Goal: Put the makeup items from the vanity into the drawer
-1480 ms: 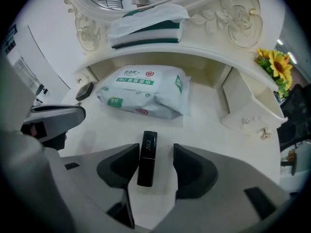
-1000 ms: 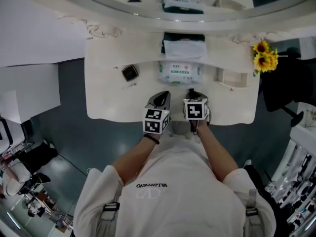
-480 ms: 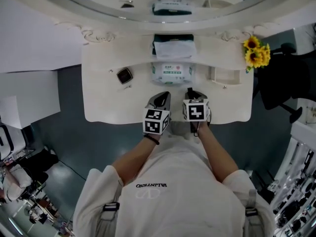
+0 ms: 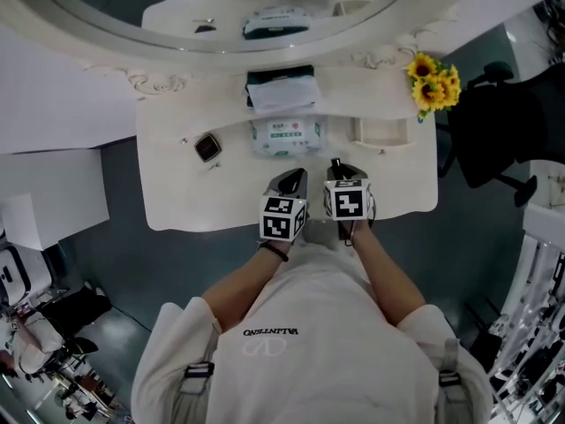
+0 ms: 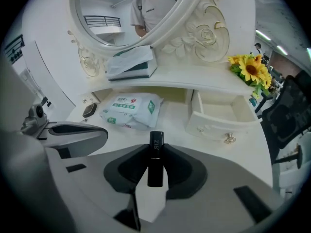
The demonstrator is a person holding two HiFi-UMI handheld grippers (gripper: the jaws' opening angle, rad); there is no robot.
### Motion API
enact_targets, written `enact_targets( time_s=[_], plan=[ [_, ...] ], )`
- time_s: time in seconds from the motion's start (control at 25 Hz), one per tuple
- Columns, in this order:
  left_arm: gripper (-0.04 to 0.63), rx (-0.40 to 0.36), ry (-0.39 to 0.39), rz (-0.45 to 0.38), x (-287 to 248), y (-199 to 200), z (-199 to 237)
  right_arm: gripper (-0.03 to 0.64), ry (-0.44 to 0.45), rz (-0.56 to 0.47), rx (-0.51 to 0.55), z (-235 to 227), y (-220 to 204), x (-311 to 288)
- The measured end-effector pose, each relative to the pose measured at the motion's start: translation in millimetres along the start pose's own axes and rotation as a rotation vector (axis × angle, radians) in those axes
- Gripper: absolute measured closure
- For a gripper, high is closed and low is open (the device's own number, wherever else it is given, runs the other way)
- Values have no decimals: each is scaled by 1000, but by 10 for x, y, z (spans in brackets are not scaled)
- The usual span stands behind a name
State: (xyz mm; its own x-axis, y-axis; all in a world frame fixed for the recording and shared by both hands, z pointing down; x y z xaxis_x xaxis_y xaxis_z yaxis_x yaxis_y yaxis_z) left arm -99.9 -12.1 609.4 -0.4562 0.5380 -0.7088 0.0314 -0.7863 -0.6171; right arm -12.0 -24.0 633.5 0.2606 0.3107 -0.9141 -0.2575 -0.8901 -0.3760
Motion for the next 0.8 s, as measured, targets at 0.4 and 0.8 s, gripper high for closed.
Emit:
enact_targets(
  time_s=[0.4, 0.8],
  plan=[
    [595, -68, -48, 0, -213, 194, -440, 512, -6, -66, -37, -369, 127, 202],
    [595, -112, -81, 0, -432, 439, -704, 512, -8, -111, -65, -639, 296, 360]
  ],
)
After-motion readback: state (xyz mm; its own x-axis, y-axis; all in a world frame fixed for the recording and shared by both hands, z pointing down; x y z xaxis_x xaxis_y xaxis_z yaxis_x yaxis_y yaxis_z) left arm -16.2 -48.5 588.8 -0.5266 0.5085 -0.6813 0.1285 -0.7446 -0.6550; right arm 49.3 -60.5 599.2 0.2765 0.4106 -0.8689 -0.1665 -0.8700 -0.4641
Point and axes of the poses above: the fingertips, and each gripper's own axes: x backward along the fingers, z to its left, y out of its top, the point moved 1 cm from there along x, backward along the fingers, and after that the axes turned 4 degrees about z, right-handed, at the moved point
